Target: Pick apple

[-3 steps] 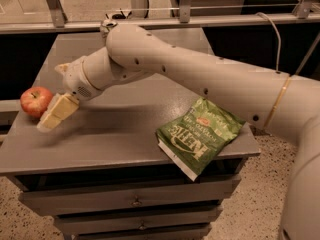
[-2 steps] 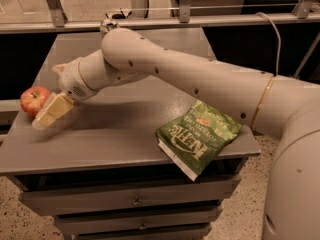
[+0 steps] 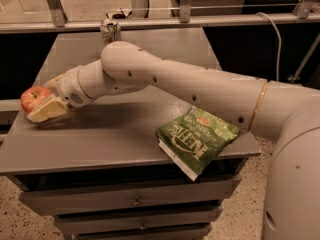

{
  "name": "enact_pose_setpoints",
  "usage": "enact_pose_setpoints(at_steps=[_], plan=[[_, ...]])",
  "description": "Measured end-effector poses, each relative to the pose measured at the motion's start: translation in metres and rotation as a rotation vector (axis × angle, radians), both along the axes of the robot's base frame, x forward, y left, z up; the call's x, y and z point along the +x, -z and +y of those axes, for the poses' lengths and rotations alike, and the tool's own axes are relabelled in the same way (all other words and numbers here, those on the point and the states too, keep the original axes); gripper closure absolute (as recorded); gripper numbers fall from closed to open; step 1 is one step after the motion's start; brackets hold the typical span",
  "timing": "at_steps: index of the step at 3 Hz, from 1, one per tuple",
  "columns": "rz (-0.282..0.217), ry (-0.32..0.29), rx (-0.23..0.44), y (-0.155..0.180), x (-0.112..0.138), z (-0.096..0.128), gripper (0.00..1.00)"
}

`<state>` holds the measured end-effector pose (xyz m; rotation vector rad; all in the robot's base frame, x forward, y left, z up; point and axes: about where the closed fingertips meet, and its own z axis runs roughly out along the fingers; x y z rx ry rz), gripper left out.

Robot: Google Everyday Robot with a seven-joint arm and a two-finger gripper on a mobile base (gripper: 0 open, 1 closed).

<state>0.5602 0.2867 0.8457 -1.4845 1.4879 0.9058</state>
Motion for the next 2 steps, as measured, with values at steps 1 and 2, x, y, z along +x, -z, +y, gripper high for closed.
enact_pose_setpoints(at_steps=[1, 2], plan=[[0.001, 0.024, 0.023, -0.007, 0.003, -0.005, 0.64], [-0.005, 0.048, 0.045, -0.018, 0.006, -0.018, 0.87]])
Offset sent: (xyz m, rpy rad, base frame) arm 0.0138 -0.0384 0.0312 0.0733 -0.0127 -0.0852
